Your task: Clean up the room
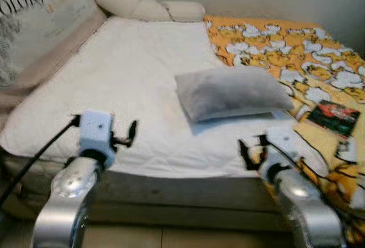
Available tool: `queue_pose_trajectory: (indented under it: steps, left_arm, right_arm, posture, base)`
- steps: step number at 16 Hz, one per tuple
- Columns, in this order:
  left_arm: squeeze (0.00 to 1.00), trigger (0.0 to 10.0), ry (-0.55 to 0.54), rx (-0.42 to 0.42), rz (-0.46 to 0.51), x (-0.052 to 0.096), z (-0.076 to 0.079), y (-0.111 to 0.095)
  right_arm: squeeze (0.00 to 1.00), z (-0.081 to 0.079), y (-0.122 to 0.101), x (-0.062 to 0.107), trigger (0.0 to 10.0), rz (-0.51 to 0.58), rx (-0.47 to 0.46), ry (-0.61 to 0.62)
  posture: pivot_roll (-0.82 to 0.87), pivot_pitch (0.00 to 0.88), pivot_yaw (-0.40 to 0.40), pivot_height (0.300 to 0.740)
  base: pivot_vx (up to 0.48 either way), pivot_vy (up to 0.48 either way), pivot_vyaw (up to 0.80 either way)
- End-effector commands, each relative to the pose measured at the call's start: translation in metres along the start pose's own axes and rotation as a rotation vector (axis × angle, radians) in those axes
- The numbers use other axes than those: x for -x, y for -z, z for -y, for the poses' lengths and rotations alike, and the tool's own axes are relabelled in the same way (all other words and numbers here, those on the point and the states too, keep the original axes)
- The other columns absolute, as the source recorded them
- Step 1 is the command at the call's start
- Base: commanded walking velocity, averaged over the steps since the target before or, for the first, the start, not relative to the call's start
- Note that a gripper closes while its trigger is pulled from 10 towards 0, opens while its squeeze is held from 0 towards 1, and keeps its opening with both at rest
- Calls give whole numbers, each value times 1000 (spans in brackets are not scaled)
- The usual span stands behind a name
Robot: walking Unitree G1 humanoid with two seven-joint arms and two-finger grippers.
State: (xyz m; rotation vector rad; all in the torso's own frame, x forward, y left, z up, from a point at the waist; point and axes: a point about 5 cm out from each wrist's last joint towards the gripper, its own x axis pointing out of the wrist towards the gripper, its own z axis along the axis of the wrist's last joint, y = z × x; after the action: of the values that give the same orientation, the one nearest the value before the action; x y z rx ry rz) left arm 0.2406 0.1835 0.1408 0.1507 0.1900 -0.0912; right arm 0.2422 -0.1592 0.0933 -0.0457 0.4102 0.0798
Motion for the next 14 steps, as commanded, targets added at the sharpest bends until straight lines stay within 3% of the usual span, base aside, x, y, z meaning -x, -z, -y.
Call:
queue_pose_trajectory:
  steps: [1, 7, 11, 14]
  left_arm:
    - [0, 10000, 12, 2, 17, -1, 0, -3]
    - [0, 10000, 8, 13, 23, -5, -2, -4]
    - [0, 10000, 28, 9, 31, -9, 0, -6]
    - [0, 10000, 28, 9, 34, -9, -1, -5]
  right_arm:
    - [0, 0, -9, -2, 10000, 26, -1, -4]
    - [0, -2, -17, -6, 10000, 57, -12, -8]
    - [0, 0, -21, -9, 10000, 67, -12, -7]
    - [0, 0, -20, -10, 10000, 70, -20, -4]
  posture:
    - [-94, 0, -38, 740]
    - [-104, 0, -30, 740]
    - [-96, 0, -34, 740]
    - [-97, 0, -31, 740]
  base:
    - [0, 0, 0]
    - [170, 0, 0]
    - [267, 0, -778]
    - [269, 0, 0]
